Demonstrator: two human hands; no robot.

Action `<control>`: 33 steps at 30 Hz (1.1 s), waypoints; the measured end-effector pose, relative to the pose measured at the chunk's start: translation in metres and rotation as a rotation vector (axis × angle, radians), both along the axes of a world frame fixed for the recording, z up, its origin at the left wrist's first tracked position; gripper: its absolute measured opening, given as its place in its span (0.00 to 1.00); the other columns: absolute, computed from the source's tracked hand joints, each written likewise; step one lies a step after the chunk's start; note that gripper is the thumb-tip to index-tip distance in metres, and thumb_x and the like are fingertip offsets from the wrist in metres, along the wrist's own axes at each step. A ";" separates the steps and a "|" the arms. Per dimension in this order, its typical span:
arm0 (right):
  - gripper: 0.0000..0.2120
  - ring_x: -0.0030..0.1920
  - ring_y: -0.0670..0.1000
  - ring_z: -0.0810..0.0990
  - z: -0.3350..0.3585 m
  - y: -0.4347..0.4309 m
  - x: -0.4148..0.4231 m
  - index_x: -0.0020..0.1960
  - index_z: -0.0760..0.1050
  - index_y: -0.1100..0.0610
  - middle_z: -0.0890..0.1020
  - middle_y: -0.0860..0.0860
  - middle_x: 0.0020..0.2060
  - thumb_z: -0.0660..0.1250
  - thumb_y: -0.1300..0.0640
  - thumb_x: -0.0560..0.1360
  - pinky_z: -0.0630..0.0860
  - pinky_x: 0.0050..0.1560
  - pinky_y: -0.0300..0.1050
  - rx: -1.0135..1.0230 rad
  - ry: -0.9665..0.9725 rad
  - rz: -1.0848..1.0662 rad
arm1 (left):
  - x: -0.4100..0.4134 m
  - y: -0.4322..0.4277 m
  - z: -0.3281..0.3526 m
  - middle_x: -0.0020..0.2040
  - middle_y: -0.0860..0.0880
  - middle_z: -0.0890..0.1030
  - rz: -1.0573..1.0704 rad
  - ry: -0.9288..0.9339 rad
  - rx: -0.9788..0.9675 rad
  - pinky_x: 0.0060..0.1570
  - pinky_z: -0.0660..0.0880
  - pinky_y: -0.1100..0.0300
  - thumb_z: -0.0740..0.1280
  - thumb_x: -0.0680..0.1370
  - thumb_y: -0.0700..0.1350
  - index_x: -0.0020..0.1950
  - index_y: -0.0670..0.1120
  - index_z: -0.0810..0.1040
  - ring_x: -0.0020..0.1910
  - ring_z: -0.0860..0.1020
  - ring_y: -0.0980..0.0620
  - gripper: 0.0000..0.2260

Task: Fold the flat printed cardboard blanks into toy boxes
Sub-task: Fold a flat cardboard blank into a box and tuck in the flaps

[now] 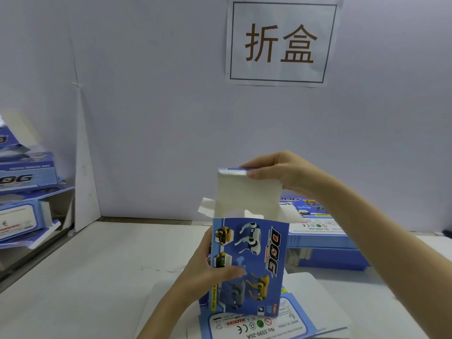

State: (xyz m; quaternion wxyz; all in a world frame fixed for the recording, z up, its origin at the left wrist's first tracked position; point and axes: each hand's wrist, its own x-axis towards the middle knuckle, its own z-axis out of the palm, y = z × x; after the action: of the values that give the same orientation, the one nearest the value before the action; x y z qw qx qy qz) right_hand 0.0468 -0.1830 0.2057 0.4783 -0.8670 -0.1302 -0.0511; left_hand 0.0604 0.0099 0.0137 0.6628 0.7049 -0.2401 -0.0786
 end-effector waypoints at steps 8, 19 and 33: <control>0.03 0.40 0.45 0.79 0.010 0.014 -0.001 0.41 0.81 0.46 0.82 0.44 0.38 0.71 0.51 0.74 0.72 0.38 0.37 -0.218 -0.021 -0.124 | 0.000 -0.001 0.001 0.52 0.61 0.83 -0.015 -0.008 -0.012 0.40 0.78 0.67 0.80 0.63 0.48 0.65 0.59 0.67 0.50 0.83 0.57 0.36; 0.08 0.42 0.47 0.80 0.003 -0.004 0.000 0.46 0.82 0.48 0.84 0.47 0.41 0.65 0.49 0.78 0.75 0.45 0.41 -0.243 -0.013 -0.001 | 0.001 0.006 0.004 0.55 0.55 0.83 -0.037 -0.013 0.040 0.42 0.78 0.66 0.79 0.58 0.56 0.64 0.57 0.68 0.52 0.82 0.56 0.37; 0.17 0.61 0.51 0.77 -0.055 -0.010 -0.023 0.68 0.68 0.46 0.76 0.50 0.62 0.63 0.49 0.79 0.74 0.62 0.51 0.441 -0.442 -0.434 | 0.009 0.022 -0.012 0.49 0.50 0.85 -0.071 0.083 0.016 0.46 0.80 0.60 0.79 0.67 0.45 0.62 0.50 0.74 0.49 0.83 0.51 0.26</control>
State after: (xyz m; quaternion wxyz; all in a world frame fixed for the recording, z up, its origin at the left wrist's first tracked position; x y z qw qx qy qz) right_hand 0.0243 -0.1933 0.1509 0.5920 -0.7186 -0.0294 -0.3638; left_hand 0.0692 0.0318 0.0020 0.6632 0.6974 -0.2368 -0.1333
